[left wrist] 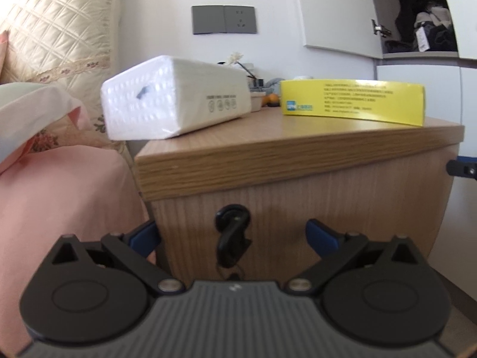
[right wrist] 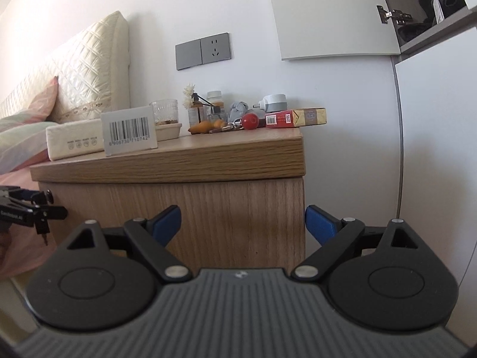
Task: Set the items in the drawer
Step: 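Bring the left gripper onto the key in the top drawer lock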
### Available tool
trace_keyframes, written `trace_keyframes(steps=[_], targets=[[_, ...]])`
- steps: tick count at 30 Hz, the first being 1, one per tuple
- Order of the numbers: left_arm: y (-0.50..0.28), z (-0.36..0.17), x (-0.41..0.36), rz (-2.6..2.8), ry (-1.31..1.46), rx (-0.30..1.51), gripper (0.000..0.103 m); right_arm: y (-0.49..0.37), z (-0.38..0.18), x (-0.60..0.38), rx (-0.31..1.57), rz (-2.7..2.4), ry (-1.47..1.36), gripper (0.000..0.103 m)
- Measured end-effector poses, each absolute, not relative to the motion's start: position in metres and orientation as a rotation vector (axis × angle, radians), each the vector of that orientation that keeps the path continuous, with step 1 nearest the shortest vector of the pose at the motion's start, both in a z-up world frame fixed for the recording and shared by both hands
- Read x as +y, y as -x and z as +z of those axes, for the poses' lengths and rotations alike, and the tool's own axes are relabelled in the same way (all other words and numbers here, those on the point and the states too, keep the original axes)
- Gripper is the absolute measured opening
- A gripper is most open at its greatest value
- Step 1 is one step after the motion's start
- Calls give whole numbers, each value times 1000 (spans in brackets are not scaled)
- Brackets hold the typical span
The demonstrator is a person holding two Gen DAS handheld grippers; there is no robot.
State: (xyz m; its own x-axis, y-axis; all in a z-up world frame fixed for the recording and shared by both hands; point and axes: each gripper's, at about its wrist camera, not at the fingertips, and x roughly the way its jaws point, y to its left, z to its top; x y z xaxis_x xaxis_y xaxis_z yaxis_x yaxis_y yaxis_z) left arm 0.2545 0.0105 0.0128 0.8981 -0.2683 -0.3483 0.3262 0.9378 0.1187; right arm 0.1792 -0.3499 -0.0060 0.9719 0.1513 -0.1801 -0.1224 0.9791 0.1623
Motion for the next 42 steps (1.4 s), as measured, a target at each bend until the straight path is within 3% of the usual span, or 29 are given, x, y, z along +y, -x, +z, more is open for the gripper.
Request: trace_keyframes(steps=[20, 24, 30, 42], targets=[[-248, 11, 8, -308, -209, 328, 102, -172, -2, -365, 182, 260, -169, 96], [-245, 10, 9, -308, -221, 324, 103, -150, 10, -297, 117, 563, 189, 83], [-239, 7, 11, -279, -217, 319, 103, -149, 8, -274, 126, 526, 119, 86], [-250, 11, 18, -266, -166, 311, 103, -161, 6, -335, 197, 76, -27, 89]])
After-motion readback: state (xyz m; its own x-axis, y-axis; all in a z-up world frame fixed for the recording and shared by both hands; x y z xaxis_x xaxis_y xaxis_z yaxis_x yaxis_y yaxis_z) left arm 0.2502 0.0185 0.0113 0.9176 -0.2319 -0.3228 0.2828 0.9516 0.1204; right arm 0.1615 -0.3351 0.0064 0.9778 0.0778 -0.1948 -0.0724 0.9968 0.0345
